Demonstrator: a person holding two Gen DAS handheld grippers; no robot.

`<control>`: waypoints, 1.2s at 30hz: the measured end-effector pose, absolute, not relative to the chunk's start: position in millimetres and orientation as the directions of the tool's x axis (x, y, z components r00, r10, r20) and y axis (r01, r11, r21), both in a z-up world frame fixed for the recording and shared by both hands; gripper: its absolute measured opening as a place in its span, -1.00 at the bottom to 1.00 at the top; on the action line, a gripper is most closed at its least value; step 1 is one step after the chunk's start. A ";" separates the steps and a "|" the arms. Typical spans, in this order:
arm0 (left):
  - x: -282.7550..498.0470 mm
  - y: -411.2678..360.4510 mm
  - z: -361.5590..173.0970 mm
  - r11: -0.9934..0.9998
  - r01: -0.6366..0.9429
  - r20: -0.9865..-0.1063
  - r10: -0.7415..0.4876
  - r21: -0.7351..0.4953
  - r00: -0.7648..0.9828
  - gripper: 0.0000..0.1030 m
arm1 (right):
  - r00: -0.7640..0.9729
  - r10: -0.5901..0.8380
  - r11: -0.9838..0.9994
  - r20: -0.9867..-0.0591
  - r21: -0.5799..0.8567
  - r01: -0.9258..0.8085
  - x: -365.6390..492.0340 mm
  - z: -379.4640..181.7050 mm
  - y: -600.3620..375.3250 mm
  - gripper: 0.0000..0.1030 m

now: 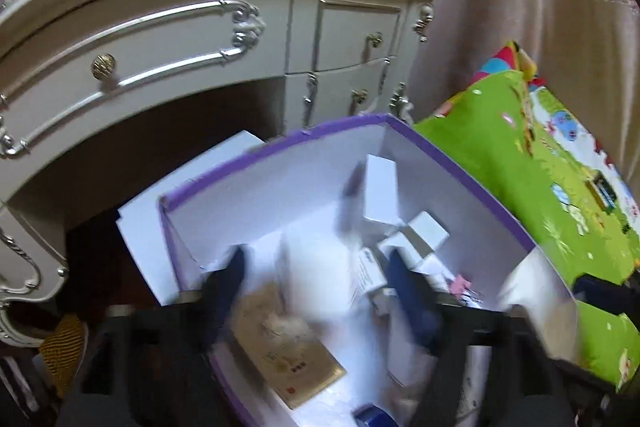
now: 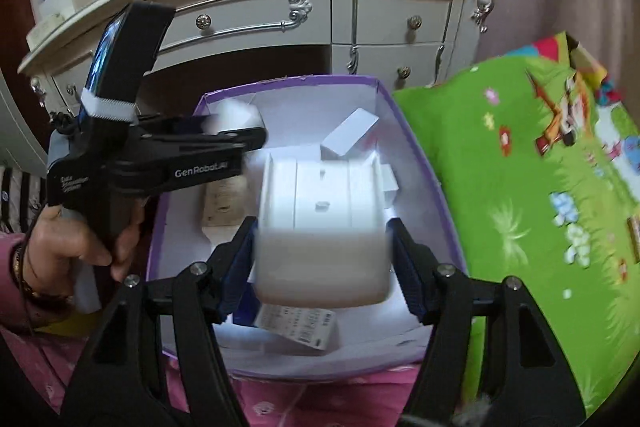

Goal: Organize rigid objects
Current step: 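Open both tools to drop the boxes into the storage box, then move both tools back over the cloth toward the remaining items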

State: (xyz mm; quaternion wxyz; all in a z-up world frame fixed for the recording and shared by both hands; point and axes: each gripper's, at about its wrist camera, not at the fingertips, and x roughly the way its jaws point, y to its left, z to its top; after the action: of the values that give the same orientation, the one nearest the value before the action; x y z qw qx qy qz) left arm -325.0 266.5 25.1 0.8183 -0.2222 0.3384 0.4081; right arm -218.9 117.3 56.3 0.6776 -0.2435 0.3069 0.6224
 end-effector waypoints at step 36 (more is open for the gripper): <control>55.2 57.8 0.2 0.981 -0.180 -0.797 0.050 -0.074 0.602 1.00 | 0.513 0.296 0.931 -0.806 0.124 -0.343 265.1 -7.4 -185.2 0.78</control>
State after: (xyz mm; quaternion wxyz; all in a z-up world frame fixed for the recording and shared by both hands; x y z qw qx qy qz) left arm 55.2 57.8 0.2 0.8920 -0.0734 0.4413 0.0645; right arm 265.1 -185.2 -7.4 0.8693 -0.0258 0.4582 0.1837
